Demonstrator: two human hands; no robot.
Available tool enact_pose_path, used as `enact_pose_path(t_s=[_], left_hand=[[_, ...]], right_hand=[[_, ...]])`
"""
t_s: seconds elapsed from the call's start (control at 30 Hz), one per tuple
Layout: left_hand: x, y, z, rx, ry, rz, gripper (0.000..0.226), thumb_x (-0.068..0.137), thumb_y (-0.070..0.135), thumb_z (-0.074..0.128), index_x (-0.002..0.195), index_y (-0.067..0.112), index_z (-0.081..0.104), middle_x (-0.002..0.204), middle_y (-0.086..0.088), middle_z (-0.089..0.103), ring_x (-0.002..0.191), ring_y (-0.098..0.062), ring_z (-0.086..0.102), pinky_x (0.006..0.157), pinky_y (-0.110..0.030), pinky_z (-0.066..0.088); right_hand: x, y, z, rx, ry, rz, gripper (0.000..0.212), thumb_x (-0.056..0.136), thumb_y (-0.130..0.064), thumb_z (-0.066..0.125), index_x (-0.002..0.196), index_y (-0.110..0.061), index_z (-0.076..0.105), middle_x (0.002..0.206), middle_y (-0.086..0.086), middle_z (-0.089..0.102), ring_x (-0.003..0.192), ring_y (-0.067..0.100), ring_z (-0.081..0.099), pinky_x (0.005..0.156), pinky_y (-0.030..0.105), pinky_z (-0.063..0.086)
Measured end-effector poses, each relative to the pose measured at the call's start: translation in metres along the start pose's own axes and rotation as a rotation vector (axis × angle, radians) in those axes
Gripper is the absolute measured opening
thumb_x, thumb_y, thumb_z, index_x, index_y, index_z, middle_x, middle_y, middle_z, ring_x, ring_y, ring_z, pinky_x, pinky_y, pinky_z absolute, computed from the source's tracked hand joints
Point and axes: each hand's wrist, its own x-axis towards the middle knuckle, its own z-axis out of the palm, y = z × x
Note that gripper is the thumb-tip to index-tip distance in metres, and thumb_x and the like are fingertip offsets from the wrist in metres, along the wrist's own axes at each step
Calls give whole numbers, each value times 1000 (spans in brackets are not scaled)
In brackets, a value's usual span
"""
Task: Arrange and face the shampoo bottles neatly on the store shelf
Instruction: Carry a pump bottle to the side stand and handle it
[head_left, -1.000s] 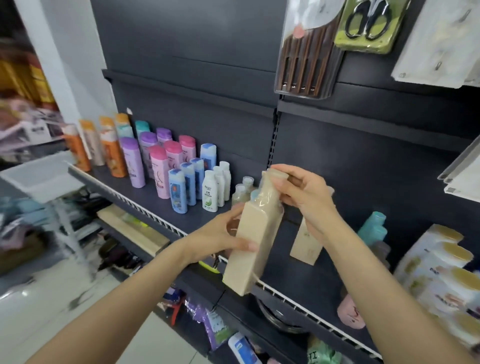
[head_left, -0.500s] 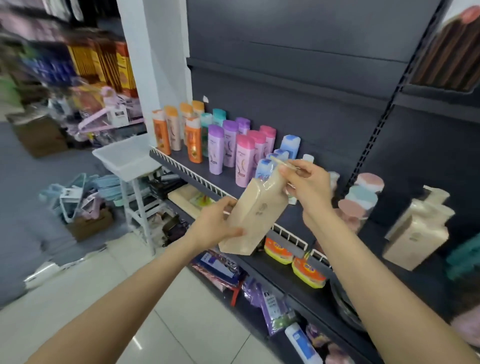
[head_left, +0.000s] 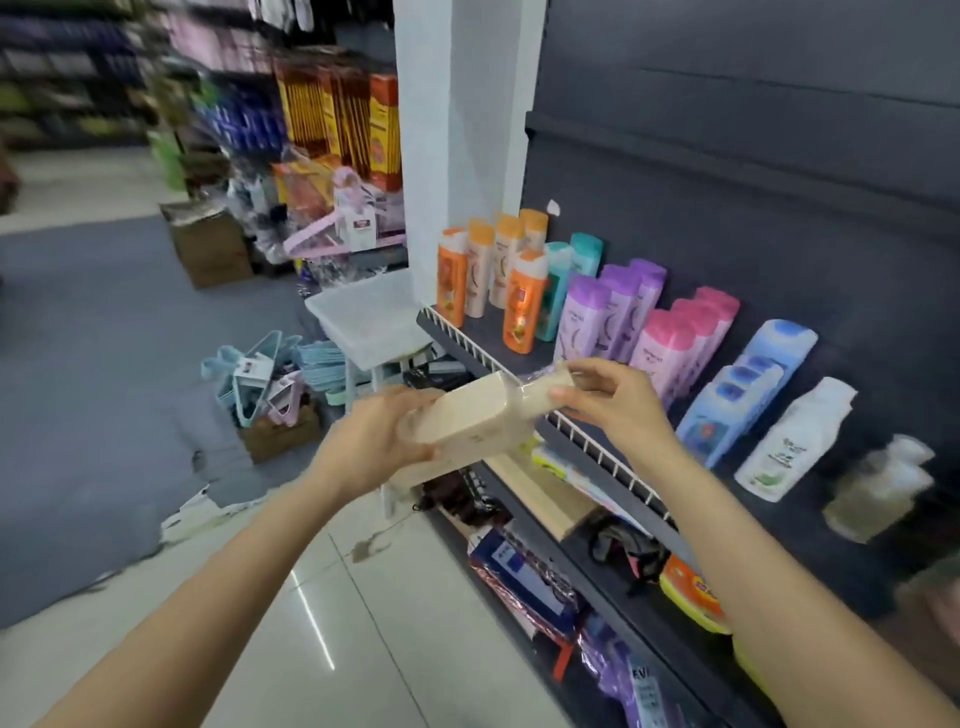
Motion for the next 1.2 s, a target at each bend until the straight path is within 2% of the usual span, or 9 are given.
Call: enact_pose_path(t_s=[0.2,0.3,0.43,0.53,0.6,0.77,0.93,1.1,1.2], left_hand=[[76,-72,-34,97,50,-80,61,76,38,74,132,33,51,126,7,57,108,-14,54,84,-34,49],[112,-111,-46,105,65,-139,60,78,38,71,134,31,50,125,9,55,108,-12,52,73,-26,38],[165,-170,-62,83,55,-178,59,76,32,75,130,27,53,121,4,58,108,-17,55,82,-31,44],[212,-222,-74,40,15,-189,59,71,26,80,126,22,57,110,3,61,100,-16,56,89,-31,45],[245,-258,-81,19,5,-189,59,71,25,80,125,21,57,105,8,58,97,-13,54,89,-29,44],[338,-336,-93,-64,-57,-196,58,71,22,80,124,20,57,115,4,61,97,-12,55,83,-21,40],[423,-389,-86,-133,-133,-241,58,72,14,79,122,16,51,121,-5,59,107,-21,56,90,-31,45],[494,-427,-56,-184,-201,-257,59,73,16,79,124,16,50,124,-3,58,108,-18,55,93,-33,46],[532,-450,-34,-187,-191,-248,60,78,21,75,130,25,47,126,-1,56,100,-13,53,85,-26,44]], right_hand=[[117,4,67,143,-98,20,25,81,-2,69,94,-22,65,92,-3,68,85,7,65,75,21,57],[172,5,100,145,-140,23,24,82,-2,68,95,-22,64,93,-3,68,86,9,65,78,22,57],[247,8,141,5,-250,5,33,82,-4,69,108,-22,62,108,3,66,101,18,62,88,30,53],[302,15,174,-60,-292,-9,39,81,-8,72,115,-23,61,110,1,65,100,14,62,81,17,52],[342,22,200,-51,-259,2,38,81,-8,72,115,-21,62,110,2,66,97,12,63,76,16,53],[439,28,258,-47,-159,43,34,82,-8,69,115,-17,64,104,-5,65,104,19,63,95,42,51],[510,33,295,-175,-71,-12,31,81,-9,72,111,-12,66,104,-1,66,95,16,61,86,28,51],[580,54,315,-218,-7,25,32,73,-7,77,90,-32,67,87,-9,67,75,11,60,76,24,50],[620,76,325,-288,-21,53,34,72,-8,76,98,-28,69,97,-4,68,84,14,62,75,19,48]])
